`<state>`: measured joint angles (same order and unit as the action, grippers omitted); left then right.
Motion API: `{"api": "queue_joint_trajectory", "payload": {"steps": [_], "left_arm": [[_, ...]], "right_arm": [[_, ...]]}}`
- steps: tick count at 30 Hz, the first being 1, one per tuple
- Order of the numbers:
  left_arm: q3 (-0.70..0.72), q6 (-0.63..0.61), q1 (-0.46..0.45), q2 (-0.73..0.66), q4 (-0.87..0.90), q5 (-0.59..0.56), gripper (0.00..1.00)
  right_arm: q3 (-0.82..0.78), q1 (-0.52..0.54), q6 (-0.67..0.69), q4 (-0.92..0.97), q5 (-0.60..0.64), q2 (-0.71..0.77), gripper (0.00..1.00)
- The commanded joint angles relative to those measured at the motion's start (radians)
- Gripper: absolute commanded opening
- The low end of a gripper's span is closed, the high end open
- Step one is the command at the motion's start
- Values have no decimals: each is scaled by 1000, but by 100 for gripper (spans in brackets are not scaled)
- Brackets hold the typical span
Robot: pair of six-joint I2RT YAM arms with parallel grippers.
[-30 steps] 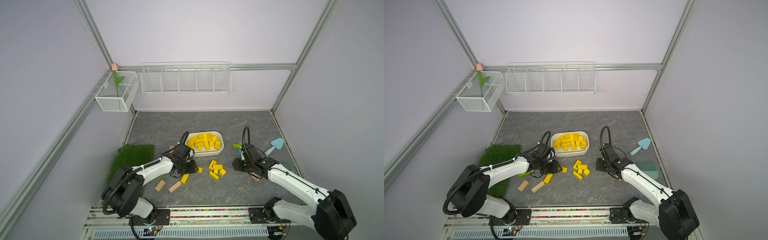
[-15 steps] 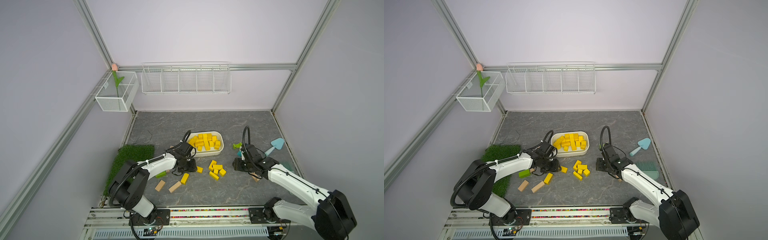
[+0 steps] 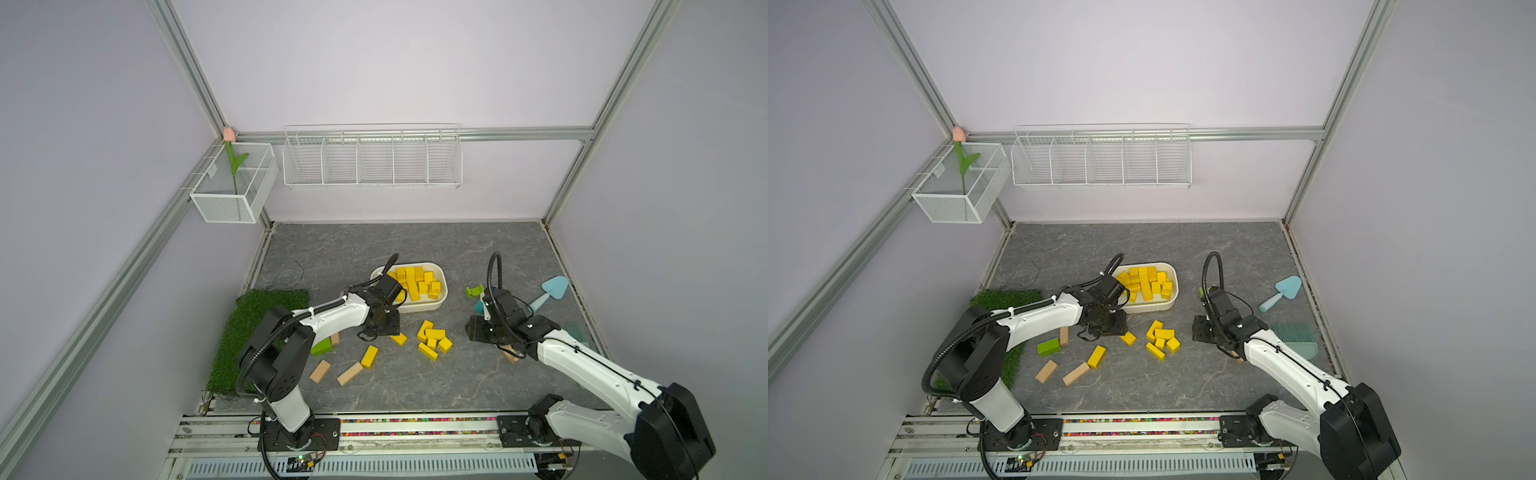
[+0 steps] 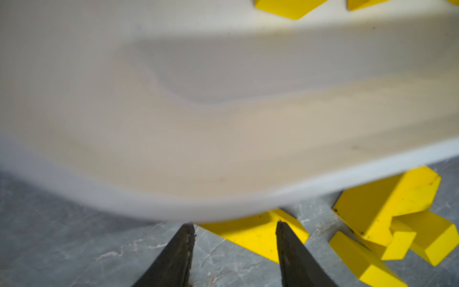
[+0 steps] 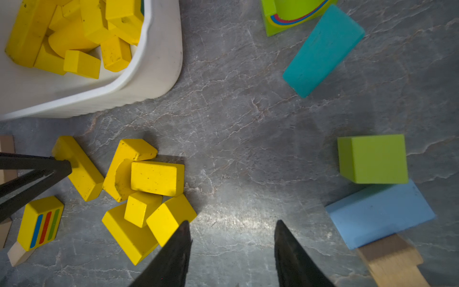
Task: Pick out the yellow building blocks
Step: Pick up the building block from the center of the board.
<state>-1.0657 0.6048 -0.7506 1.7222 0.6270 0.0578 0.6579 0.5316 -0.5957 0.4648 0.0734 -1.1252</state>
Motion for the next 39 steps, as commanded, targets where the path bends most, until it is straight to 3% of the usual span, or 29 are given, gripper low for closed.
{"api": "queue_joint_trajectory", "payload": {"steps": [1,7,12,20,24,29,34,39], "left_arm": [[-67,16,-39,56,82,-83,55],[-130,9,-77,110,133,-113,54],[-125,8,-90,100,136,-114,47],[-84,8,-94,49,121,-101,36],[-58,8,-95,4,119,-93,25],[-51,8,-98,-80,149,-88,22],[-113,-17,-99,-156,208,-47,20],[-254,-65,-97,-163,308,-92,22]], "right_arm": [[-18,-10,-11,-11,-12,19,55],[-21,-12,-11,-11,-12,25,56],[-23,-13,-12,-11,-12,30,56],[-24,-15,-13,-10,-12,30,57],[-24,-15,-14,-10,-13,29,57],[-23,-15,-13,-12,-15,25,57],[-21,-17,-15,-12,-17,23,57],[-23,-17,-14,-15,-18,20,57]]}}
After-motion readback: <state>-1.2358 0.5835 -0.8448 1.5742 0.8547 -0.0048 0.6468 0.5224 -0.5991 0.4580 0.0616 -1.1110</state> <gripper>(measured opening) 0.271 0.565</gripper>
